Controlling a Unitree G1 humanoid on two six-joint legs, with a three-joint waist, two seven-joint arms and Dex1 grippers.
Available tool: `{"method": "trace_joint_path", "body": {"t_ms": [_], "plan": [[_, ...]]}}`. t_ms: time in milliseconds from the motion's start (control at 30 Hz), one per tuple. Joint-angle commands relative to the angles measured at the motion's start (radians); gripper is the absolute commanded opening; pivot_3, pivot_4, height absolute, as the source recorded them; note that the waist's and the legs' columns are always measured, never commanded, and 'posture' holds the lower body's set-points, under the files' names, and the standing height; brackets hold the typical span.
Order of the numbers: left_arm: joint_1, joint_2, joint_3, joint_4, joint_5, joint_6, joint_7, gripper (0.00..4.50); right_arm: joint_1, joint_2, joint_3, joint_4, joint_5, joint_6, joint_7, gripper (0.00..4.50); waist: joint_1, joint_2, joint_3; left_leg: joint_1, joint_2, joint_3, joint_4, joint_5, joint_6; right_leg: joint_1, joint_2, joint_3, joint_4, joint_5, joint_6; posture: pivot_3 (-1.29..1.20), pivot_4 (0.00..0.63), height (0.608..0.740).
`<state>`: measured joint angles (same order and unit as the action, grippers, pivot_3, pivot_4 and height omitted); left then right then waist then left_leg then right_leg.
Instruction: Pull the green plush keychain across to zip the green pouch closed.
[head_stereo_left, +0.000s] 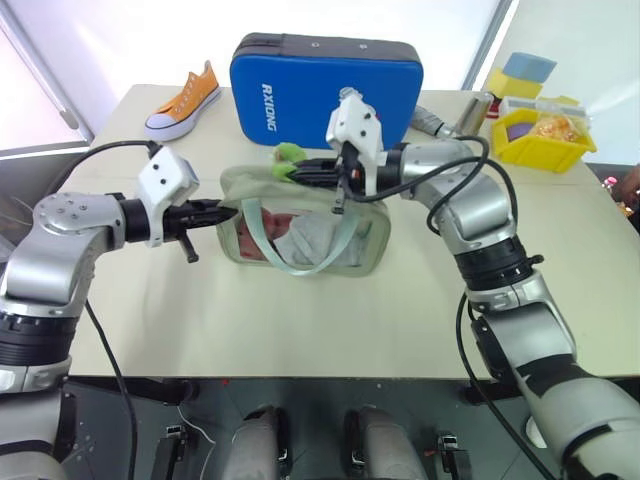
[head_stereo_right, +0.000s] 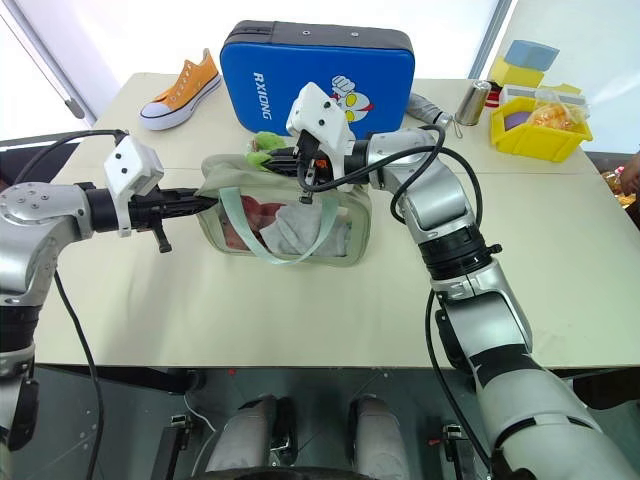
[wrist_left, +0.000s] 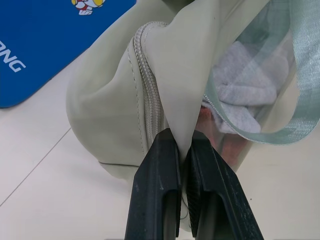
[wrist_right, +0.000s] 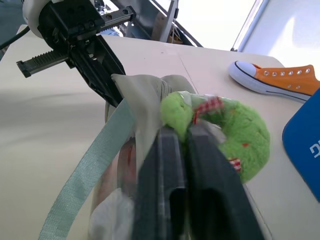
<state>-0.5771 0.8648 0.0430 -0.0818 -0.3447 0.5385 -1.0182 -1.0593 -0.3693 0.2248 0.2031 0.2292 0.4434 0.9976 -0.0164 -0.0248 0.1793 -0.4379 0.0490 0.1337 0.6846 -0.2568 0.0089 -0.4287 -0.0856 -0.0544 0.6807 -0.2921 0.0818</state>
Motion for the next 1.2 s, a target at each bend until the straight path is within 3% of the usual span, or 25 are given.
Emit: {"method": "trace_joint_path", "body": {"t_ms": [33, 200, 333, 433, 633, 800, 900, 1033, 1200], "plan": [[-0.018, 0.001, 0.014, -0.038, -0.004, -0.005, 0.012, 0.0, -0.036, -0.025, -0.046, -0.045, 0.014, 0.001, 0.004, 0.04, 0.002, 0.0, 0.0, 0.0, 0.0, 0.0, 0.0, 0.0, 0.0, 0.0, 0.0, 0.0, 0.0, 0.0, 0.0, 0.0, 0.15, 0.74], [-0.006, 0.003, 0.02, -0.046, -0.006, -0.002, 0.013, 0.0, -0.012, -0.165, -0.091, -0.143, 0.004, 0.037, 0.005, 0.04, 0.005, 0.0, 0.0, -0.001, -0.001, 0.0, 0.0, 0.0, 0.0, 0.0, -0.001, 0.0, 0.0, 0.0, 0.0, 0.0, 0.15, 0.74], [0.014, 0.002, 0.026, -0.065, -0.011, 0.007, 0.024, 0.0, 0.04, -0.313, -0.147, -0.194, -0.082, 0.052, -0.086, 0.04, 0.004, 0.0, 0.0, -0.001, -0.001, -0.001, 0.0, 0.0, 0.0, -0.001, -0.001, 0.0, 0.0, 0.0, 0.0, 0.0, 0.15, 0.74], [0.022, 0.001, 0.025, -0.071, -0.017, 0.012, 0.032, 0.0, 0.122, -0.411, -0.153, -0.241, -0.156, 0.068, -0.141, 0.04, 0.005, 0.0, 0.0, -0.001, -0.001, 0.0, 0.0, 0.0, 0.0, -0.001, -0.002, 0.0, 0.0, 0.0, 0.0, 0.0, 0.15, 0.74], [0.009, -0.007, 0.005, -0.06, -0.019, 0.012, 0.029, 0.0, 0.306, -0.505, -0.175, -0.269, -0.237, 0.068, -0.222, 0.04, 0.003, 0.0, 0.0, -0.001, -0.001, 0.0, 0.0, 0.0, 0.0, -0.001, -0.001, 0.0, -0.001, 0.0, 0.0, 0.0, 0.15, 0.74], [-0.003, -0.017, -0.007, -0.053, -0.014, 0.008, 0.024, 0.0, 0.45, -0.456, -0.179, -0.281, -0.233, 0.083, -0.284, 0.04, 0.005, 0.0, 0.0, 0.0, -0.001, 0.0, 0.0, 0.0, 0.0, 0.0, -0.001, 0.0, -0.001, 0.0, 0.0, 0.0, 0.15, 0.74], [-0.004, -0.016, -0.007, -0.053, -0.014, 0.007, 0.021, 0.0, 0.516, -0.347, -0.197, -0.292, -0.176, 0.127, -0.326, 0.04, 0.004, 0.0, 0.0, 0.0, -0.001, 0.0, 0.0, 0.0, 0.0, 0.001, -0.001, 0.0, -0.001, 0.0, 0.0, 0.0, 0.15, 0.74], [-0.002, -0.015, -0.007, -0.058, -0.013, 0.007, 0.021, 0.0, 0.549, -0.225, -0.191, -0.325, -0.133, 0.186, -0.364, 0.04, 0.003, 0.0, 0.0, 0.001, 0.0, 0.0, 0.0, 0.0, 0.0, 0.001, 0.0, 0.0, -0.001, 0.0, 0.0, 0.0, 0.15, 0.74], [0.006, -0.016, -0.001, -0.068, -0.017, 0.01, 0.026, 0.0, 0.555, -0.15, -0.159, -0.369, -0.103, 0.24, -0.374, 0.04, 0.003, 0.0, 0.0, 0.001, -0.001, 0.0, 0.0, 0.0, 0.0, 0.001, 0.0, 0.0, -0.001, 0.0, 0.0, 0.0, 0.15, 0.74]]}}
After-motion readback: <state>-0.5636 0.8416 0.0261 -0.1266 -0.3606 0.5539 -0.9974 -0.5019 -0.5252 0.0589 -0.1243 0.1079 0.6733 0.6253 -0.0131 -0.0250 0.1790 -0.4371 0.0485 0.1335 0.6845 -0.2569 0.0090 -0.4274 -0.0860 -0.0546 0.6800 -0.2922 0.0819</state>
